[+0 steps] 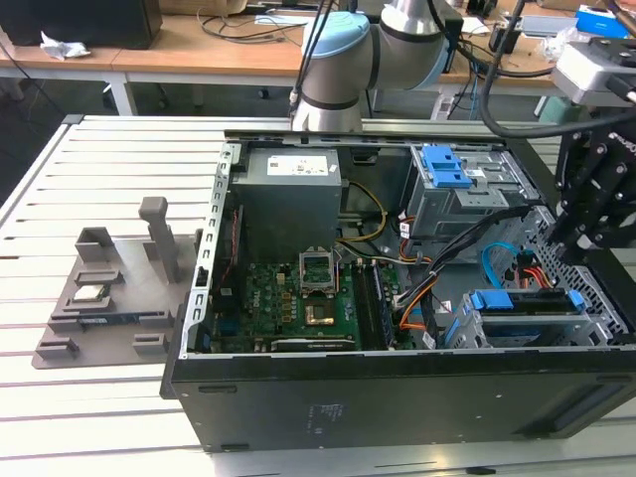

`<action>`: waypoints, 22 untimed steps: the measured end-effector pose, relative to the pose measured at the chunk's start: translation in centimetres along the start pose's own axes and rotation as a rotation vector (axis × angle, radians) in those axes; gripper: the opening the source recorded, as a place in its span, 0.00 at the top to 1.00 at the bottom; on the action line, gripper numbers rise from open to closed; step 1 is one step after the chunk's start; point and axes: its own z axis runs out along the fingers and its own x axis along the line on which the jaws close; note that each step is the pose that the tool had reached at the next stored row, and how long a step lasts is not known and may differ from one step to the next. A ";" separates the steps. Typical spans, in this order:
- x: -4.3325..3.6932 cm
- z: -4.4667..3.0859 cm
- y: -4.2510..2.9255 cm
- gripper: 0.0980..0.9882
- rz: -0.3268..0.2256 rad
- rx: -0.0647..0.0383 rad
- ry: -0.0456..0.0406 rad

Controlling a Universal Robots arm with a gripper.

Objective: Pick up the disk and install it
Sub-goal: 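Insert the second disk wire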

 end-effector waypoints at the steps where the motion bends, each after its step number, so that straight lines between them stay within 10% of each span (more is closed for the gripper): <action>1: -0.22 0.12 0.57 0.77 0.000 0.000 -0.0001; 7: 0.09 1.08 2.88 0.77 -0.007 0.000 0.0001; 13: 0.11 1.17 2.97 0.79 -0.010 0.000 0.0002; 18: 0.19 1.19 2.97 0.99 -0.010 0.000 0.0001; 22: 1.76 1.99 2.75 0.99 -0.009 0.000 0.0053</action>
